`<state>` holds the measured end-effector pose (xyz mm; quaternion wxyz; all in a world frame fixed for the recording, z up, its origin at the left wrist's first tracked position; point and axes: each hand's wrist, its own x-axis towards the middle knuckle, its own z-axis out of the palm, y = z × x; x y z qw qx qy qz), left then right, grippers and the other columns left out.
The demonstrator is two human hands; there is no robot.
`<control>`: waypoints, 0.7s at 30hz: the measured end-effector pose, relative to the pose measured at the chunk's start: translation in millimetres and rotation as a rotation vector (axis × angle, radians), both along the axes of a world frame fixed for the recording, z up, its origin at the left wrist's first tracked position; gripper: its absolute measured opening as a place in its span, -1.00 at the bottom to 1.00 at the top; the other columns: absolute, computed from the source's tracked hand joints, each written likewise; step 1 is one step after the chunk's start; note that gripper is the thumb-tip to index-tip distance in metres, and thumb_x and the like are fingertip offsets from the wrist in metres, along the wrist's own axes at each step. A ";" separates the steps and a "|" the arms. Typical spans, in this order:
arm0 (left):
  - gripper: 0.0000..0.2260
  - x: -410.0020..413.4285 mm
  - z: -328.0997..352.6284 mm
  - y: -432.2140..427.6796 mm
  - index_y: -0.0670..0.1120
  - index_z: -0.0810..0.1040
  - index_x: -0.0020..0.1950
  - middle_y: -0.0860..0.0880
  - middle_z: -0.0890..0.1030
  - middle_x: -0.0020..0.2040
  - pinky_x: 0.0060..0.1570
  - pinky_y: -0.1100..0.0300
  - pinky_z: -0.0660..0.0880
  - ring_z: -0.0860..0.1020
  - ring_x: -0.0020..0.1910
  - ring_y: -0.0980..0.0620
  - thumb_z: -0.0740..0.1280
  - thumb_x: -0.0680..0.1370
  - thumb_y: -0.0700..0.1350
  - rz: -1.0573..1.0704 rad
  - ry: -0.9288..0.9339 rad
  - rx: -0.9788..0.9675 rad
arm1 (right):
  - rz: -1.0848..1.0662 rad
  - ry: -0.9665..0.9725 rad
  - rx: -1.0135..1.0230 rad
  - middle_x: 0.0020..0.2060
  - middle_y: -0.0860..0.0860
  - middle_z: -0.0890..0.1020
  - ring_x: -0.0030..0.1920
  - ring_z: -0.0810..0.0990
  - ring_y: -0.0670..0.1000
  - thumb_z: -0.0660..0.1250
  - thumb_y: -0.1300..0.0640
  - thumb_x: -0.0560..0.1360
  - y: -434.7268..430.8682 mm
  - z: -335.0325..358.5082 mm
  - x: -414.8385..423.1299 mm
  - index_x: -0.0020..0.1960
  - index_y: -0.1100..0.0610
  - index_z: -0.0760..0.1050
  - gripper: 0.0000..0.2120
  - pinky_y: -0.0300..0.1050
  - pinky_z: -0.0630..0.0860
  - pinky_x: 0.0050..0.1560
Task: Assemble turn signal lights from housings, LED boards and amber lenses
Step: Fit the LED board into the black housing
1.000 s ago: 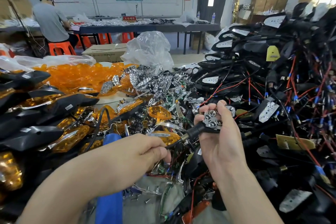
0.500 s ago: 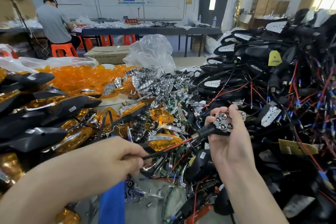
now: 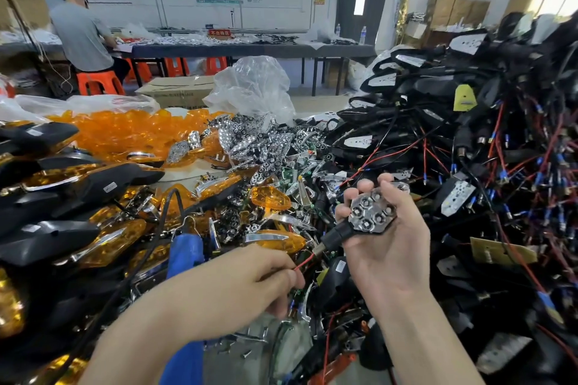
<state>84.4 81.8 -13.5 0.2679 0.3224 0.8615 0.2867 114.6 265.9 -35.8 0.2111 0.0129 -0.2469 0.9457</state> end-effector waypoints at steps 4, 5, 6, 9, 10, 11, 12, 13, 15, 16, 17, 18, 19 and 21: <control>-0.79 -1.7 -1.1 -1.1 0.18 0.57 0.02 0.13 0.68 -0.21 -0.30 0.15 0.44 0.45 -0.38 0.10 0.14 0.69 0.06 -0.003 -0.034 0.035 | 0.015 0.011 0.023 -0.21 0.01 0.58 -0.23 0.60 0.01 0.31 0.22 0.51 -0.4 -0.8 -0.1 -0.19 0.03 0.64 -0.81 -0.14 0.53 -0.29; -0.78 -2.2 -1.2 -1.6 0.18 0.57 0.01 0.12 0.67 -0.22 -0.31 0.16 0.42 0.43 -0.39 0.11 0.14 0.68 0.06 -0.004 -0.042 0.046 | 0.019 0.015 0.026 -0.21 0.00 0.59 -0.23 0.61 0.01 0.31 0.22 0.51 -0.2 -0.9 -0.2 -0.18 0.03 0.64 -0.81 -0.14 0.53 -0.29; -0.78 -2.5 -1.2 -2.3 0.18 0.58 -0.01 0.12 0.67 -0.23 -0.31 0.16 0.43 0.43 -0.39 0.10 0.15 0.68 0.07 -0.005 -0.049 0.057 | 0.023 0.018 0.026 -0.21 0.00 0.59 -0.23 0.61 0.01 0.31 0.22 0.51 0.1 -1.3 0.0 -0.18 0.03 0.64 -0.82 -0.14 0.53 -0.28; -0.78 -4.1 -2.3 -3.9 0.23 0.57 -0.03 0.10 0.65 -0.26 -0.22 0.06 0.52 0.50 -0.33 0.03 0.14 0.68 0.08 -0.015 -0.043 0.078 | 0.034 0.027 0.013 -0.20 0.01 0.59 -0.23 0.60 0.01 0.32 0.22 0.51 1.2 -1.7 -0.7 -0.17 0.03 0.64 -0.83 -0.14 0.53 -0.28; -0.78 -4.9 -3.1 -4.3 0.24 0.56 -0.03 0.10 0.65 -0.27 -0.19 0.07 0.53 0.52 -0.30 0.01 0.14 0.68 0.07 -0.020 -0.048 0.089 | 0.033 0.028 0.004 -0.19 0.01 0.59 -0.23 0.60 0.01 0.35 0.21 0.48 1.2 -1.5 -1.1 -0.17 0.03 0.64 -0.86 -0.14 0.53 -0.28; -0.78 -5.1 -3.8 -4.3 0.24 0.56 -0.03 0.09 0.65 -0.28 -0.19 0.11 0.51 0.52 -0.29 0.03 0.13 0.69 0.07 -0.025 -0.065 0.101 | 0.027 0.029 -0.007 -0.20 0.02 0.59 -0.23 0.60 0.02 0.37 0.20 0.45 1.0 -1.4 -1.8 -0.18 0.04 0.64 -0.89 -0.14 0.53 -0.29; -0.77 -4.9 -4.4 -3.8 0.22 0.56 -0.02 0.09 0.64 -0.29 -0.22 0.17 0.49 0.51 -0.30 0.07 0.13 0.69 0.06 -0.030 -0.091 0.111 | 0.019 0.030 -0.015 -0.20 0.02 0.59 -0.24 0.60 0.02 0.40 0.20 0.42 0.9 -1.4 -2.3 -0.18 0.04 0.65 -0.91 -0.14 0.53 -0.30; -0.76 -4.1 -5.1 -2.6 0.19 0.57 -0.02 0.09 0.63 -0.31 -0.24 0.25 0.47 0.51 -0.31 0.12 0.12 0.69 0.06 -0.034 -0.117 0.118 | 0.012 0.031 -0.022 -0.20 0.03 0.59 -0.24 0.60 0.02 0.41 0.20 0.40 1.0 -1.7 -2.8 -0.18 0.04 0.65 -0.92 -0.14 0.53 -0.30; -0.75 -2.1 -6.7 1.0 0.14 0.57 -0.01 0.10 0.60 -0.36 -0.20 0.32 0.46 0.53 -0.32 0.18 0.11 0.69 0.03 -0.037 -0.149 0.129 | 0.010 0.036 -0.044 -0.19 0.03 0.59 -0.23 0.59 0.01 0.38 0.21 0.43 1.6 -2.6 -3.5 -0.18 0.05 0.65 -0.90 -0.14 0.53 -0.30; -0.75 -1.4 -7.0 2.9 0.13 0.57 -0.01 0.10 0.59 -0.37 -0.15 0.25 0.49 0.53 -0.32 0.18 0.11 0.69 0.03 -0.035 -0.159 0.136 | 0.013 0.040 -0.055 -0.19 0.03 0.58 -0.23 0.59 0.01 0.37 0.21 0.45 2.3 -3.2 -3.4 -0.17 0.05 0.65 -0.89 -0.14 0.53 -0.29; -0.75 -0.4 -7.2 4.8 0.12 0.57 -0.01 0.10 0.57 -0.39 -0.09 0.14 0.53 0.53 -0.31 0.15 0.11 0.69 0.03 -0.031 -0.171 0.150 | 0.015 0.043 -0.062 -0.18 0.02 0.58 -0.23 0.59 0.01 0.37 0.21 0.45 2.5 -3.7 -3.6 -0.18 0.04 0.65 -0.89 -0.14 0.53 -0.29; -0.74 0.4 -7.0 6.3 0.11 0.57 -0.02 0.11 0.53 -0.40 -0.03 0.03 0.54 0.53 -0.32 0.12 0.10 0.69 0.03 -0.025 -0.185 0.174 | 0.014 0.044 -0.064 -0.18 0.02 0.58 -0.23 0.59 0.01 0.37 0.20 0.45 2.7 -4.4 -3.6 -0.18 0.04 0.65 -0.89 -0.14 0.53 -0.29; -0.74 1.3 -6.5 7.8 0.08 0.57 -0.02 0.12 0.49 -0.41 -0.01 -0.01 0.53 0.52 -0.34 0.11 0.10 0.69 0.01 -0.016 -0.196 0.205 | 0.012 0.041 -0.061 -0.19 0.02 0.58 -0.23 0.59 0.01 0.37 0.20 0.45 2.3 -4.8 -3.9 -0.18 0.04 0.65 -0.89 -0.14 0.53 -0.29; -0.73 3.4 -4.7 9.6 0.02 0.57 -0.02 0.14 0.44 -0.43 -0.04 0.00 0.54 0.47 -0.38 0.13 0.10 0.70 -0.03 0.004 -0.221 0.256 | 0.007 0.035 -0.054 -0.19 0.02 0.59 -0.23 0.59 0.01 0.37 0.20 0.46 0.5 -4.9 -4.8 -0.17 0.04 0.65 -0.89 -0.15 0.53 -0.31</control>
